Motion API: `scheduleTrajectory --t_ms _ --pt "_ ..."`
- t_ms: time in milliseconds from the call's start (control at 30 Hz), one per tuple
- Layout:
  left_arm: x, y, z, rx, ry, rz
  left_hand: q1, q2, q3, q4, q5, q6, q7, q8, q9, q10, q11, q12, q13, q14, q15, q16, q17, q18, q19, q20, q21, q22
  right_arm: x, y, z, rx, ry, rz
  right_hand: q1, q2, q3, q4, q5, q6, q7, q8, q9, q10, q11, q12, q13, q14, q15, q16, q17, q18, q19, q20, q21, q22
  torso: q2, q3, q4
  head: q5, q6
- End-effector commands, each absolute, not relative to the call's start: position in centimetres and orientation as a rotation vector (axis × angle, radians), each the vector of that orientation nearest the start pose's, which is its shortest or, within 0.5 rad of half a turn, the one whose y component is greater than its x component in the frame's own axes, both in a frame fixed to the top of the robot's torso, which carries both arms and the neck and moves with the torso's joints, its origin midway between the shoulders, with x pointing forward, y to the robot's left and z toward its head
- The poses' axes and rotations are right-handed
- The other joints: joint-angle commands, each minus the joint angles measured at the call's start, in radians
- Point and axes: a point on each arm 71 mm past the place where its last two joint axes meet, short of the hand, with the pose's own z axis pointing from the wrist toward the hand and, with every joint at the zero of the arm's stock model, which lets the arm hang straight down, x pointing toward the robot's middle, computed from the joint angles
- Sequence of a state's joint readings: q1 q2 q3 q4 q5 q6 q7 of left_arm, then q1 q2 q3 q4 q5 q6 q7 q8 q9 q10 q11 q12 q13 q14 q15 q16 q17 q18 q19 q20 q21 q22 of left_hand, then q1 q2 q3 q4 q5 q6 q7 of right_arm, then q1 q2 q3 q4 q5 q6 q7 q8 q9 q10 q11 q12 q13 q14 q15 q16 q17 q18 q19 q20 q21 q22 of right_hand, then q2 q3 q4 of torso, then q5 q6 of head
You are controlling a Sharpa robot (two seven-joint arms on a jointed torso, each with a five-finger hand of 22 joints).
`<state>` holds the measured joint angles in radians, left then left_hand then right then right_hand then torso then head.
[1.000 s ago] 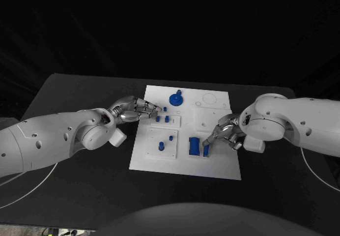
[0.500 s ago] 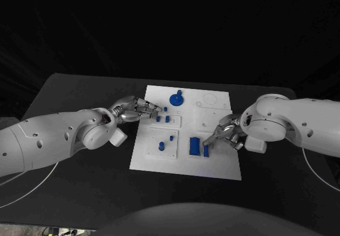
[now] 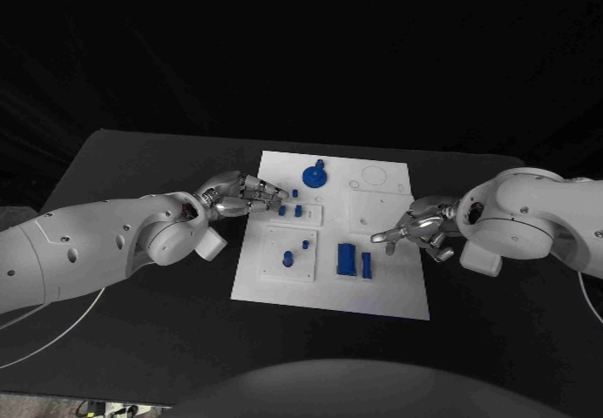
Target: Assemble the parts on the task board
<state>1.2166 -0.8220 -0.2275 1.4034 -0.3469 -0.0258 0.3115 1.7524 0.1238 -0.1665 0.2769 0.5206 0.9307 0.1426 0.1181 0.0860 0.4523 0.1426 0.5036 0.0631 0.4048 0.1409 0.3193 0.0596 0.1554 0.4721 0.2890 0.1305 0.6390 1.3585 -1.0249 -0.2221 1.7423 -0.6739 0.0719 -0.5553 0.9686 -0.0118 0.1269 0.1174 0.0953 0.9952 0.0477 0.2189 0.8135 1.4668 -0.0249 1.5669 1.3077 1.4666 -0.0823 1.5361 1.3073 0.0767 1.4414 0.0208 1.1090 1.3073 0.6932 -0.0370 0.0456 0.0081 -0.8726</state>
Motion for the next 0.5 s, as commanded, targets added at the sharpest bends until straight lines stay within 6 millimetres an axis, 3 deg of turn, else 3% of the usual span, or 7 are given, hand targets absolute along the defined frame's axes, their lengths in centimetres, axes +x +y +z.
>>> scheduleTrajectory --t_ms 33,100,233,300,400,500 --pt "46.9 21.3 -25.0 -0.717 1.934 -1.474 0.008 -0.001 0.003 0.001 0.004 0.004 0.005 0.006 0.002 0.005 0.000 -0.002 0.001 0.006 0.000 0.004 0.002 -0.011 0.009 0.000 0.006 0.001 42.1 -23.0 -19.4 0.408 2.245 0.848 0.163 0.024 0.065 -0.086 0.158 -0.117 0.022 -0.030 0.004 0.104 0.005 0.004 0.263 0.099 -0.002 0.020 0.243 0.006 0.001 0.002 0.013 0.145 0.002 -0.0015 -0.0035 -0.002 0.000" --pt "46.9 21.3 -25.1 -0.717 1.933 -1.475 0.008 -0.001 0.003 0.001 0.005 0.004 0.005 0.006 0.002 0.006 0.000 -0.002 0.001 0.007 0.000 0.005 0.002 -0.011 0.009 0.000 0.006 0.001 41.8 -22.9 -19.1 0.339 2.172 0.872 0.225 0.027 0.086 -0.120 0.228 -0.136 0.031 -0.016 0.015 0.104 0.011 0.004 0.263 0.095 0.007 0.012 0.232 0.009 -0.016 0.008 -0.011 0.143 0.003 -0.0012 -0.0057 -0.002 0.000" --pt "46.8 21.4 -25.2 -0.718 1.933 -1.478 0.008 -0.001 0.003 0.001 0.005 0.004 0.005 0.006 0.002 0.006 0.000 -0.002 0.001 0.007 0.000 0.005 0.002 -0.011 0.009 0.000 0.006 0.001 40.9 -22.8 -19.1 0.171 2.018 0.893 0.334 0.048 0.119 -0.168 0.276 -0.141 0.026 0.071 0.072 0.104 0.006 0.004 0.263 0.088 0.009 0.005 0.221 0.015 -0.042 0.013 -0.038 0.144 0.002 -0.0017 -0.0086 -0.003 0.000" --pt "46.8 21.4 -25.2 -0.719 1.932 -1.478 0.009 0.000 0.004 0.001 0.005 0.004 0.005 0.007 0.002 0.006 0.000 -0.002 0.001 0.008 0.001 0.006 0.002 -0.011 0.009 0.000 0.006 0.000 40.6 -22.8 -19.4 0.139 1.985 0.902 0.359 0.059 0.129 -0.175 0.281 -0.160 0.030 0.083 0.077 0.104 0.010 0.004 0.263 0.088 0.010 0.004 0.221 0.015 -0.047 0.015 -0.038 0.144 0.001 -0.0021 -0.0107 -0.002 0.000" --pt "46.7 21.6 -25.3 -0.720 1.930 -1.478 0.010 0.000 0.004 0.001 0.006 0.004 0.005 0.007 0.002 0.007 0.000 -0.002 0.001 0.009 0.001 0.006 0.002 -0.011 0.009 0.000 0.006 0.000 40.1 -22.9 -20.2 0.106 1.947 0.914 0.389 0.067 0.150 -0.183 0.287 -0.170 0.044 0.075 0.046 0.104 0.020 0.004 0.263 0.086 0.020 0.004 0.219 0.013 -0.053 0.021 -0.035 0.144 0.001 -0.0018 -0.0111 -0.003 0.000" --pt "46.7 21.6 -25.3 -0.722 1.930 -1.479 0.011 0.000 0.005 0.000 0.006 0.005 0.005 0.007 0.002 0.007 0.001 -0.002 0.001 0.010 0.001 0.007 0.002 -0.011 0.009 0.000 0.006 0.000 39.7 -22.9 -21.2 0.093 1.931 0.922 0.403 0.063 0.181 -0.178 0.307 -0.141 0.058 0.023 -0.053 0.104 0.037 0.004 0.263 0.085 0.037 0.003 0.218 0.013 -0.058 0.032 -0.027 0.144 0.001 -0.0011 -0.0075 -0.007 0.000"
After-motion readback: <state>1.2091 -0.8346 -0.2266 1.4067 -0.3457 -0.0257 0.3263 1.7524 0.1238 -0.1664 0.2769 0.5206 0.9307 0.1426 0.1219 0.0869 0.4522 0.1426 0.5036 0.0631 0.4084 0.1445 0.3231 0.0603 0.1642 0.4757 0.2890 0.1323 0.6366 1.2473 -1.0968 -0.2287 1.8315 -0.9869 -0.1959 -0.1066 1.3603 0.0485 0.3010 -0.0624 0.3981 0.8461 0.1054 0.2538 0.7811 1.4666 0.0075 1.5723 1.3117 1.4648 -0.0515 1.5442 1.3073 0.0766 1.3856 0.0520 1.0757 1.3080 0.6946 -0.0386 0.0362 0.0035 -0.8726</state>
